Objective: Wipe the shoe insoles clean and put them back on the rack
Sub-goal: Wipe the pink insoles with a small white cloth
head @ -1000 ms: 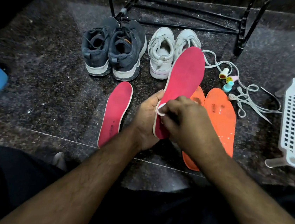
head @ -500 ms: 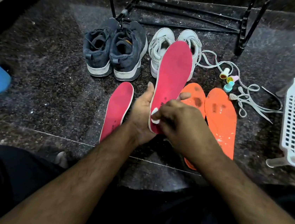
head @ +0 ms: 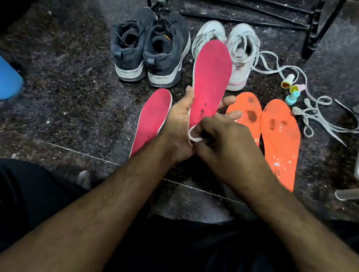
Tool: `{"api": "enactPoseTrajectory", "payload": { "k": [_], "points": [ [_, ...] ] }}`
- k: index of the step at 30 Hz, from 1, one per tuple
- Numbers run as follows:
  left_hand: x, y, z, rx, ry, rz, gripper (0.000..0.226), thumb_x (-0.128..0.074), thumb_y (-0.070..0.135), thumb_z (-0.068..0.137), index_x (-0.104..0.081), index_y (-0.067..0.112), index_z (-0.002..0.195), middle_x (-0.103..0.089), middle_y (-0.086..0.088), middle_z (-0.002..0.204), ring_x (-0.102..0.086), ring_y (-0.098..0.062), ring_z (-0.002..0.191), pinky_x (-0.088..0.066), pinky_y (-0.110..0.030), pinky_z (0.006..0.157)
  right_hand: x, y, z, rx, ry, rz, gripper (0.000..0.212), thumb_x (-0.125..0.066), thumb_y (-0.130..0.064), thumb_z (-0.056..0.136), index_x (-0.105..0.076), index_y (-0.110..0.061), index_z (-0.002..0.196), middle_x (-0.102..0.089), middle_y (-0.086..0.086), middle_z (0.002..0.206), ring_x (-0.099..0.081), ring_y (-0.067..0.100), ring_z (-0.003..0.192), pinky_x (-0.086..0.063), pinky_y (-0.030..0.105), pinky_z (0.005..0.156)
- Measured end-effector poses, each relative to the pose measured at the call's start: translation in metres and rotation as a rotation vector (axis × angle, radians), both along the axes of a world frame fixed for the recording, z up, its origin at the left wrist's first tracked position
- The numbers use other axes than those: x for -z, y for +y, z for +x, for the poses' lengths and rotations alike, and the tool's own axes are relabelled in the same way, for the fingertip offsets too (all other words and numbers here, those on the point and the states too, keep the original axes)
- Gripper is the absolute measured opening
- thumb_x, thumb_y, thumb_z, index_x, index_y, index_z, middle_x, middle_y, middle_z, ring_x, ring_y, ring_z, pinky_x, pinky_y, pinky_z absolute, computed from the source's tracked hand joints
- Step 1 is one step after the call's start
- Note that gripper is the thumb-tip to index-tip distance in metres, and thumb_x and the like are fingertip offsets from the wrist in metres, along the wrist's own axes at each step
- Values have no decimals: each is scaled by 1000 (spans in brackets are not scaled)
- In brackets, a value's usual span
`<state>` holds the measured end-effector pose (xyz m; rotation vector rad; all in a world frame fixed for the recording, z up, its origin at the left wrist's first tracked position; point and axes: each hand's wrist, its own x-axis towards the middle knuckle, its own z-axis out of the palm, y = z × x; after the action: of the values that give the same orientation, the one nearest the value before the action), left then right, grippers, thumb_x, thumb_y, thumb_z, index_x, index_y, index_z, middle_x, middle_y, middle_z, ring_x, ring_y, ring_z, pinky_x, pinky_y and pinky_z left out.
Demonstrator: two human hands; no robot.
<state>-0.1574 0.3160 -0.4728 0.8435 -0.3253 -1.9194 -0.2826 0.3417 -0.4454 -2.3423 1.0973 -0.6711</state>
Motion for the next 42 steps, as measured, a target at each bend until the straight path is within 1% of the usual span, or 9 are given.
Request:
{"api": "enactPoseTrajectory", "payload": {
  "k": [3, 8, 15, 20, 26, 30, 33, 38, 42],
  "points": [
    [-1, 3, -15, 33, -36, -12, 76, -22, 60, 102, -48, 0, 139, -53, -24, 135, -51, -31, 124, -40, -44, 112, 0, -17, -12, 65, 53, -44, 16, -66, -5, 70, -65, -14, 83, -56, 5, 81, -57, 27, 76, -36, 32, 66],
    [-2, 12, -33, 77, -62, -8, 45, -26, 43, 108, -59, 15, 118, -74, -4, 101, -69, -15, 95, -57, -33, 85, -3, -44, -24, 323, -45, -128, 19, -63, -5, 80, -67, -11, 97, -63, 9, 92, -60, 27, 87, -42, 33, 80],
    [-5, 2, -10, 47, -59, 22, 76, -29, 61, 100, -51, -2, 138, -61, -19, 117, -61, -28, 108, -50, -38, 98, 4, -13, -8, 3, 52, 3, 14, -65, -9, 73, -66, -16, 85, -60, 4, 81, -57, 25, 78, -40, 35, 71],
    [4, 9, -29, 59, -97, -43, 56, -33, 46, 106, -37, 13, 151, -66, -7, 112, -65, -22, 94, -57, -44, 75, -2, -48, -29, 256, 77, -149, 17, -63, -8, 78, -67, -13, 93, -63, 9, 90, -61, 30, 87, -42, 37, 77],
    [-4, 5, -14, -10, 28, 7, 65, -26, 58, 103, -63, 5, 112, -73, -13, 96, -70, -22, 90, -55, -34, 87, 1, -26, -8, 76, -10, -63, 15, -64, -7, 76, -68, -13, 90, -67, 5, 87, -61, 24, 83, -42, 29, 76],
    [-6, -2, 3, -8, -137, 43, 81, -23, 70, 97, -63, 0, 100, -72, -22, 87, -71, -29, 77, -57, -34, 77, 3, -5, -6, -123, 119, 17, 12, -62, -8, 71, -61, -14, 82, -57, 1, 79, -56, 25, 74, -31, 28, 63],
    [-5, -2, -6, -34, -71, 51, 72, -26, 64, 101, -64, 3, 99, -71, -15, 84, -69, -25, 77, -57, -33, 75, 4, -20, -19, -14, 138, -18, 16, -64, -6, 69, -63, -12, 83, -57, 6, 81, -58, 30, 77, -37, 34, 67],
    [-4, 6, -21, -4, 37, 65, 60, -32, 58, 102, -66, 8, 103, -69, -12, 98, -62, -25, 100, -45, -38, 103, 3, -33, -11, 169, 24, -132, 13, -63, -8, 76, -66, -15, 86, -61, 6, 83, -60, 26, 80, -47, 41, 72],
    [-9, 1, -2, -51, -82, 72, 74, -36, 69, 95, -63, 1, 87, -70, -19, 81, -66, -31, 84, -55, -37, 86, 4, -6, -3, -52, -22, 59, 12, -65, -10, 73, -66, -19, 82, -61, -4, 77, -50, 9, 70, -38, 23, 68]
  ]
}}
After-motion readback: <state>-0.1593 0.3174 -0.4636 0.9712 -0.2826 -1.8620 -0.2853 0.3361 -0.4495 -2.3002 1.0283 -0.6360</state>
